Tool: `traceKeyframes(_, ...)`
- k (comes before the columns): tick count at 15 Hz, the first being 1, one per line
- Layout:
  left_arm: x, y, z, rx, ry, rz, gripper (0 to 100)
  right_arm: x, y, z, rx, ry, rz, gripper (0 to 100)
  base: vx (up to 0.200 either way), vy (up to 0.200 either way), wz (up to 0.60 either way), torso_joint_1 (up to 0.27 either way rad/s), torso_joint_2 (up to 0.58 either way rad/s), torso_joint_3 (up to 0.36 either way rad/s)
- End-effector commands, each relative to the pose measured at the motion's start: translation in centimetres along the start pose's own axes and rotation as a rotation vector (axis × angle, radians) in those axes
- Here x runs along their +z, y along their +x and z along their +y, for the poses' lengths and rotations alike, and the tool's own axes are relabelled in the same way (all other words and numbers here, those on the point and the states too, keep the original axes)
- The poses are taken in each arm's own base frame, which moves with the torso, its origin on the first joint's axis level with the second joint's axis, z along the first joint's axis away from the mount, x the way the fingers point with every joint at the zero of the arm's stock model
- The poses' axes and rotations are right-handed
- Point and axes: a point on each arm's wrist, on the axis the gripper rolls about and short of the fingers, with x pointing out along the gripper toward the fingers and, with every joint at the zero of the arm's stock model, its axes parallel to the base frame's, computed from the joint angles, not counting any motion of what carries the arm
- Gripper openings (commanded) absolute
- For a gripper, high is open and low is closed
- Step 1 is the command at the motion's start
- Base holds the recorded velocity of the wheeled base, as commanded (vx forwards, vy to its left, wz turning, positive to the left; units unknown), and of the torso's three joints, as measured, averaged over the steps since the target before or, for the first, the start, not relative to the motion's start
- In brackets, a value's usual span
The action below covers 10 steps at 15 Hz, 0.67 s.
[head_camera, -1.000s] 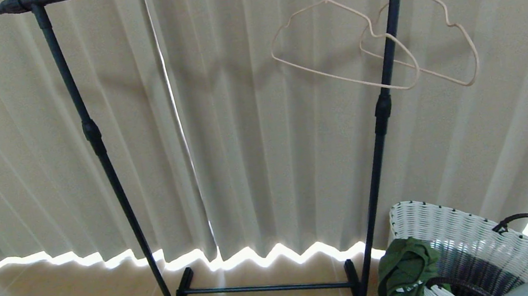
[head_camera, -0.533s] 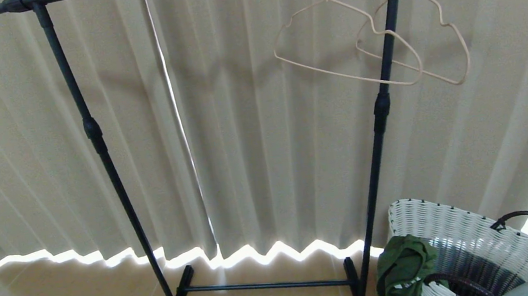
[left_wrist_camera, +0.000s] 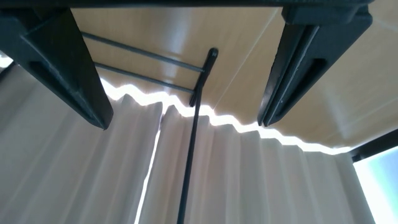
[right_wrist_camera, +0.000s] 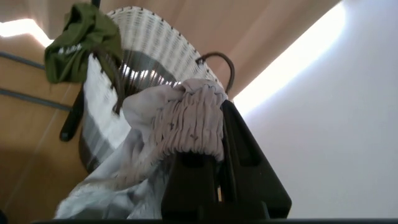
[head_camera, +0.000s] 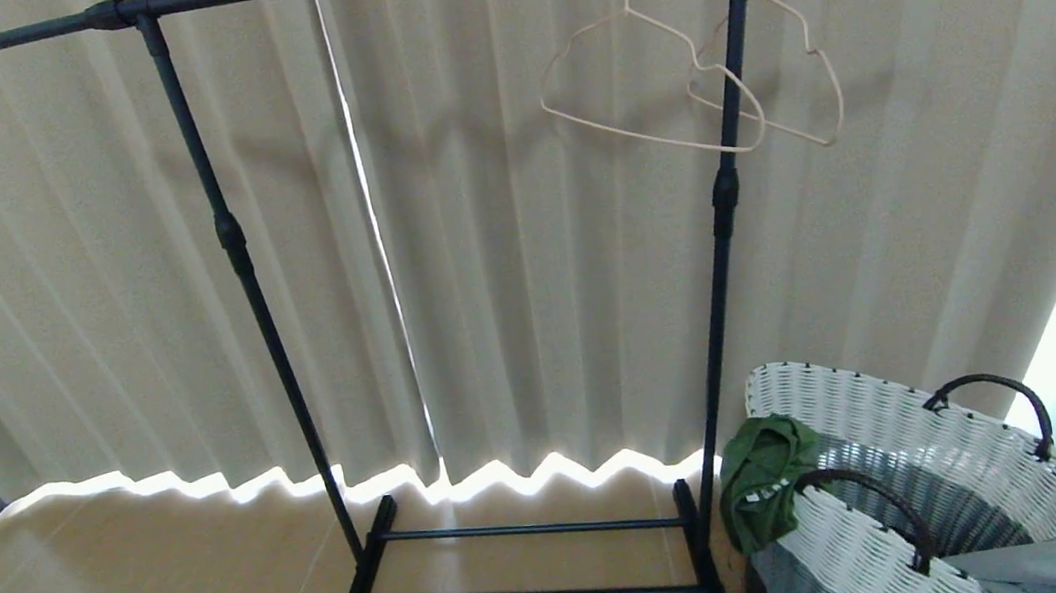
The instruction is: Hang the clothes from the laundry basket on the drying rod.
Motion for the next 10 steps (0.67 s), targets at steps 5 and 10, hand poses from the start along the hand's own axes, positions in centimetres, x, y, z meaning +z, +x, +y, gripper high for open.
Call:
traceKeyframes(5,0.00,0.00,0.00,0.002,-0.001,0.000,100,-0.03,0.06,0.03,0.002,-0.002,0.005,0,0.000,0.000,0.00,0.000,0.00,0.000)
traceKeyframes(10,0.00,0.00,0.00,0.002,-0.002,0.000,100,-0.08,0.01,0.04,0.000,-0.024,0.003,0,0.000,0.120,0.00,0.001,0.00,0.001)
